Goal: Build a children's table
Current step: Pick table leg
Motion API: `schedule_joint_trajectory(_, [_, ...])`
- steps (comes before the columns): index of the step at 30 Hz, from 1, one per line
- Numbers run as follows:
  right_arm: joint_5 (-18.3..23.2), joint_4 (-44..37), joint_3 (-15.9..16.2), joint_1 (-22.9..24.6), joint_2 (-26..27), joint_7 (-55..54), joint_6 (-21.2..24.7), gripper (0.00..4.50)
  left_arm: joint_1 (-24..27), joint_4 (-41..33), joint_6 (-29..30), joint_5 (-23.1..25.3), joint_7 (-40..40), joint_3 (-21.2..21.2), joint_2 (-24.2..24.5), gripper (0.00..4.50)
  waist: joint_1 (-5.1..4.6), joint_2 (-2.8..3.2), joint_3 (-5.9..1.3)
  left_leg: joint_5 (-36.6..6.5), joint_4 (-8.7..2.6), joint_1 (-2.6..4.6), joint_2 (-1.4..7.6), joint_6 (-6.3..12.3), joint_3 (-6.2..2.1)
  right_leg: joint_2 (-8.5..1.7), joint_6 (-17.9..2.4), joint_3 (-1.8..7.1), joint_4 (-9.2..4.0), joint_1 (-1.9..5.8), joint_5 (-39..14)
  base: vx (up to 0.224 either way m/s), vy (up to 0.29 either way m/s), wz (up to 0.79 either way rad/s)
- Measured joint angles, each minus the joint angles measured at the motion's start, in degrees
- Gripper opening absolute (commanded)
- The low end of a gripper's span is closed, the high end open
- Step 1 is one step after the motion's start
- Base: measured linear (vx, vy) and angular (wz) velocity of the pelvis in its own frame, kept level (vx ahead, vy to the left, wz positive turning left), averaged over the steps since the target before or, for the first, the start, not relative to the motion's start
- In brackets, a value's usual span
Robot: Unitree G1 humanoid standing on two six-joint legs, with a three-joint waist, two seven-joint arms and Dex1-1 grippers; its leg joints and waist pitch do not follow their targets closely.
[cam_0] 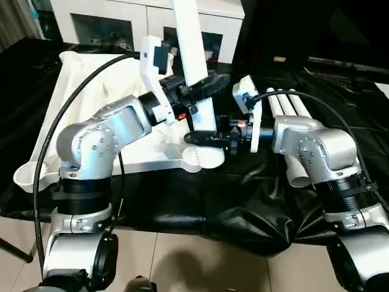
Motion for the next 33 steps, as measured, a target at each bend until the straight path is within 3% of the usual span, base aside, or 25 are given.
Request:
schedule_joint_trajectory(7, [1.14, 0.0, -0.01, 0.0, 0.11, 0.07, 0.42, 2.0, 0.0, -0.41, 0.05, -0.01, -0.11, -0.22, 0.45, 1.9, -0.07, -0.02, 0.01, 0.01, 0.0, 0.01, 0.01, -0.12, 0.0, 0.0, 0.0, -0.01, 0.0, 0.0, 0.08, 0.0, 0.0, 0.0])
schedule_joint_trajectory(8, [1.18, -0.01, -0.01, 0.0, 0.22, 0.04, 0.44, 1.96, 0.0, -0.48, 0.05, -0.03, -0.11, -0.28, 0.57, 2.46, -0.07, -0.02, 0.01, 0.02, 0.0, 0.01, 0.01, -0.14, 0.0, 0.0, 0.0, 0.0, 0.0, 0.0, 0.09, 0.0, 0.0, 0.0])
schedule_joint_trajectory(9, [1.18, -0.01, -0.01, 0.01, 0.28, 0.02, 0.49, 1.94, 0.0, -0.48, 0.12, -0.06, -0.05, -0.29, 0.67, 2.6, -0.06, -0.02, 0.01, 0.03, 0.0, 0.01, 0.01, -0.14, 0.0, 0.0, 0.0, -0.01, 0.0, 0.0, 0.11, 0.0, 0.0, 0.0])
schedule_joint_trajectory(13, [1.26, -0.05, -0.14, 0.09, 0.57, -0.2, 0.63, 1.9, -0.73, -0.45, 1.11, -1.08, -0.12, 0.0, 1.27, 2.96, -0.05, -0.02, 0.01, 0.08, 0.0, 0.01, 0.0, -0.17, 0.0, 0.0, 0.01, -0.01, 0.0, 0.0, 0.17, 0.0, 0.0, 0.0])
schedule_joint_trajectory(17, [1.25, -0.05, -0.13, 0.67, 0.59, -0.36, 0.67, 1.9, -2.41, -0.4, -1.75, 1.13, 0.06, -0.12, 2.21, 3.1, -0.05, -0.02, 0.01, 0.13, 0.0, 0.02, 0.01, -0.18, -0.01, 0.0, 0.01, 0.0, -0.01, 0.01, 0.24, 0.0, 0.0, 0.0])
schedule_joint_trajectory(21, [1.26, -0.06, -0.1, 1.27, 0.69, -0.88, 0.65, 1.9, -3.16, 0.14, -2.98, 1.6, -1.92, -0.11, 3.48, 3.1, -0.06, -0.02, 0.01, 0.18, 0.0, 0.02, 0.01, -0.24, -0.01, 0.0, 0.0, 0.0, -0.01, -0.01, 0.29, 0.0, 0.0, 0.0])
schedule_joint_trajectory(33, [0.8, -0.14, 0.11, 1.29, 0.97, -1.1, -0.1, 1.9, -3.82, 1.45, -1.99, -0.11, -0.3, 1.46, 2.45, 2.05, -0.04, -0.02, 0.01, 0.2, -0.01, 0.01, 0.02, -0.27, -0.01, 0.0, -0.01, -0.01, -0.01, 0.0, 0.31, 0.0, 0.0, 0.0])
